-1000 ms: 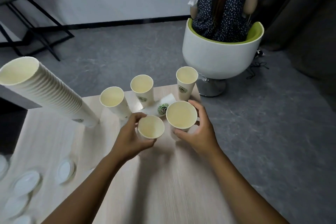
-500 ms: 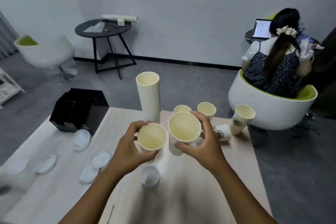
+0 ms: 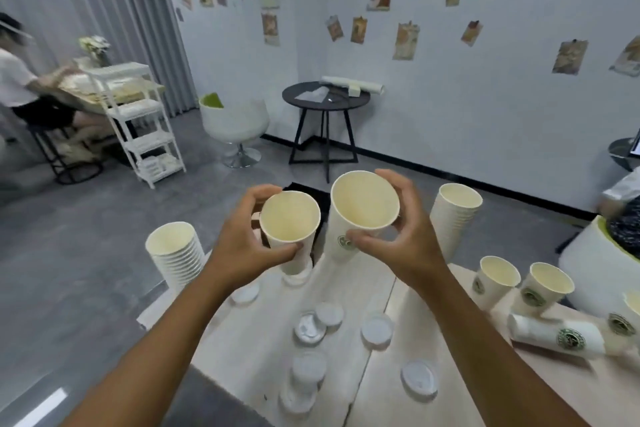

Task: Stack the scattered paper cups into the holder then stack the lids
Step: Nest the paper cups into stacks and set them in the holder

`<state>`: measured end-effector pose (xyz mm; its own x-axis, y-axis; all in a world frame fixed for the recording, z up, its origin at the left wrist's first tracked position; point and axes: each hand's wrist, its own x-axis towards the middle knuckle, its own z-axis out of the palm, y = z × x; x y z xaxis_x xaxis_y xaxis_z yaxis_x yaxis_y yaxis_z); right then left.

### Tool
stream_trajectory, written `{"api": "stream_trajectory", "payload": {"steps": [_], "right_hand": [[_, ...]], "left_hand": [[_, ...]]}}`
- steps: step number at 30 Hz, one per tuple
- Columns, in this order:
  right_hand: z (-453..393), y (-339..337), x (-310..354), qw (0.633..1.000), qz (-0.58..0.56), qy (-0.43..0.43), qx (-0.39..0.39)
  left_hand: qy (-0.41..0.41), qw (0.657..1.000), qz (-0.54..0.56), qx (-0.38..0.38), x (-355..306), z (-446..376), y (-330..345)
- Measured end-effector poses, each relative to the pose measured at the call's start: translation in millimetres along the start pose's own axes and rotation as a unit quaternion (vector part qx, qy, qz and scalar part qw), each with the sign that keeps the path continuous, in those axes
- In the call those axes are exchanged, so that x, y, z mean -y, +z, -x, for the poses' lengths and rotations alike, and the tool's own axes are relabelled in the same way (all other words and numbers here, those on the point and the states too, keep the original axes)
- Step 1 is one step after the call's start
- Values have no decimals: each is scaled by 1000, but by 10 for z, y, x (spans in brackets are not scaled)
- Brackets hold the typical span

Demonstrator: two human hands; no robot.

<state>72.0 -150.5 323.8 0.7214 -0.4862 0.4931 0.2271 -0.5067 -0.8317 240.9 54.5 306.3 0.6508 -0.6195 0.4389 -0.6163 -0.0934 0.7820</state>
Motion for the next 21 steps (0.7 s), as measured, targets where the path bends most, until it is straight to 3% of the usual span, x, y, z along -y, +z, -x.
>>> {"api": "stream_trajectory", "payload": {"steps": [10, 15, 21], "right_hand": [[-665, 1372, 718, 993, -81, -52, 61], [-889, 1718, 852, 990, -98, -64, 83], [-1037, 1994, 894, 987, -105, -69, 97]], "left_hand": [[17, 991, -30, -132, 140, -107, -1577], [-1, 984, -16, -175, 311, -41, -1943], [-35, 983, -30, -178, 695, -17, -1988]]}}
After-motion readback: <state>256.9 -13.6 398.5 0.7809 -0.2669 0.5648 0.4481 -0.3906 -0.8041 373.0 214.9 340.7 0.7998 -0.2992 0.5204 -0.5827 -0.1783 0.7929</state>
